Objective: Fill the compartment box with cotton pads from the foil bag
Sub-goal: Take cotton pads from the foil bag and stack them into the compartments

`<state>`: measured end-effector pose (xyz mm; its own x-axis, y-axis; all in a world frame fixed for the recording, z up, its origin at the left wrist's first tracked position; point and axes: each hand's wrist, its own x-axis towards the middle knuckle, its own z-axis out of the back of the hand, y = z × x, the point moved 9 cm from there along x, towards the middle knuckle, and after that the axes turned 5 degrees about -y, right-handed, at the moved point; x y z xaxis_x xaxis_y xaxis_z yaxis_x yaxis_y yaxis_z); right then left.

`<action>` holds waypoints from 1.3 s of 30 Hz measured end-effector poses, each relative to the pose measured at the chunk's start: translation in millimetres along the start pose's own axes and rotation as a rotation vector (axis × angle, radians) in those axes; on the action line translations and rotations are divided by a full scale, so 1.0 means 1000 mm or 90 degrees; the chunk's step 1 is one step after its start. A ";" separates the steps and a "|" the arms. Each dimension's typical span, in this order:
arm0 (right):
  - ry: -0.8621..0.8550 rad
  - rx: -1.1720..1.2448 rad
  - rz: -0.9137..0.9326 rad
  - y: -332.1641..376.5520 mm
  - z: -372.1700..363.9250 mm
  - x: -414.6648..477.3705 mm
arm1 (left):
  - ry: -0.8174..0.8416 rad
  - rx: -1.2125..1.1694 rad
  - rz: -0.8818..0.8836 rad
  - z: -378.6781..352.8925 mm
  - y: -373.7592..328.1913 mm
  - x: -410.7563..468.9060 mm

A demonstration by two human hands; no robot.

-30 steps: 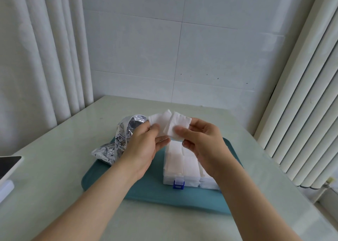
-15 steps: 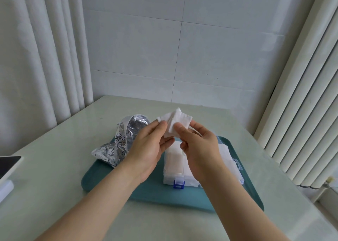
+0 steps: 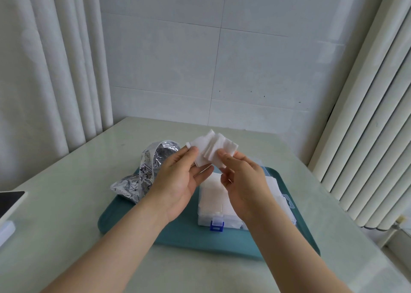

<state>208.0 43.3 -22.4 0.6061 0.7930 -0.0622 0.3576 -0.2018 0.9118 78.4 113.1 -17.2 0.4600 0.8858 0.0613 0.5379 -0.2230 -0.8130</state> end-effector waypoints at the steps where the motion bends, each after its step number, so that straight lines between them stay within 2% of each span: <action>1: -0.005 0.012 0.012 0.004 0.001 0.000 | -0.012 0.011 -0.014 0.003 -0.002 0.001; 4: 0.012 0.010 0.083 0.023 0.001 -0.001 | -0.040 0.069 -0.056 0.008 -0.009 0.001; 7: 0.064 -0.142 0.192 0.045 -0.007 -0.008 | -0.044 0.125 -0.060 0.008 -0.010 0.001; 10: 0.090 -0.252 0.238 0.051 -0.012 -0.014 | -0.005 0.150 -0.027 0.001 -0.006 -0.002; 16: 0.084 -0.266 0.233 0.048 -0.011 -0.014 | 0.049 0.174 -0.018 -0.010 0.000 -0.006; 25: 0.073 -0.274 0.210 0.049 -0.009 -0.012 | -0.019 0.145 -0.012 0.001 0.003 -0.002; 30: 0.141 -0.255 0.170 0.046 -0.017 -0.017 | 0.007 0.133 0.023 -0.002 0.005 -0.003; 35: 0.095 -0.314 0.213 0.043 -0.016 -0.016 | 0.104 0.096 0.056 -0.018 0.007 -0.010; 39: 0.056 -0.353 0.265 0.049 -0.015 -0.020 | 0.089 0.168 0.004 -0.018 0.004 -0.011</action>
<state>202.3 26.4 29.7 0.5465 0.7613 0.3489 -0.3211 -0.1943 0.9269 88.7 95.1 -10.8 0.5650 0.8163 0.1200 0.3405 -0.0982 -0.9351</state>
